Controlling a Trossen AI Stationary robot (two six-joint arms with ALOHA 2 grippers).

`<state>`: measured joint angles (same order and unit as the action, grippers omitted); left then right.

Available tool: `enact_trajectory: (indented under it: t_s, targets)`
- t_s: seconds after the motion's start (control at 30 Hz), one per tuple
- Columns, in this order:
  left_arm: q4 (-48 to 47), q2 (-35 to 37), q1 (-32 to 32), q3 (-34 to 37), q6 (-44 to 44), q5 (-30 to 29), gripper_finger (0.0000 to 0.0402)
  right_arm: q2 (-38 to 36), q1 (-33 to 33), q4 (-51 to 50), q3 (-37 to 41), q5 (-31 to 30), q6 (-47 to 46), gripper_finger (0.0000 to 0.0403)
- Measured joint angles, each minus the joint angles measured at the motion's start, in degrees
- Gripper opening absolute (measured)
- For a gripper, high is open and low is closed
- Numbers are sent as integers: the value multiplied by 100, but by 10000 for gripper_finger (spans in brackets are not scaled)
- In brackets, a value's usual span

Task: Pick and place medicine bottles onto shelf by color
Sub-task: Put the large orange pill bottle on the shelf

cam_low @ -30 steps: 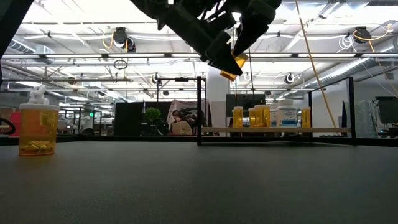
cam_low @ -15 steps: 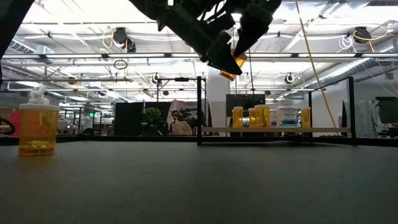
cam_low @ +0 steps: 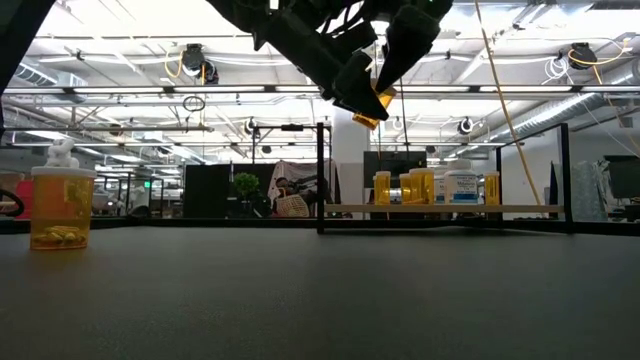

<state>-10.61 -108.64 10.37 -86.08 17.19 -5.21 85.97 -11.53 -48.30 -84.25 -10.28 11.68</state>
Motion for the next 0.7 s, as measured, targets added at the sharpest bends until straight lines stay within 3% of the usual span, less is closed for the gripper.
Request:
enact_trajectory:
  t_s: [0.2, 0.53, 0.7]
  targets:
    - [7, 0, -14, 0, -110, 4, 201, 0, -1, -1, 0, 6, 30, 229]
    - [-49, 50, -165, 5, -209, -232, 337, 2, -2, 5, 0, -28, 92, 206]
    - [-234, 225, -214, 13, -192, -288, 371, -22, -12, 13, -3, -21, 118, 209]
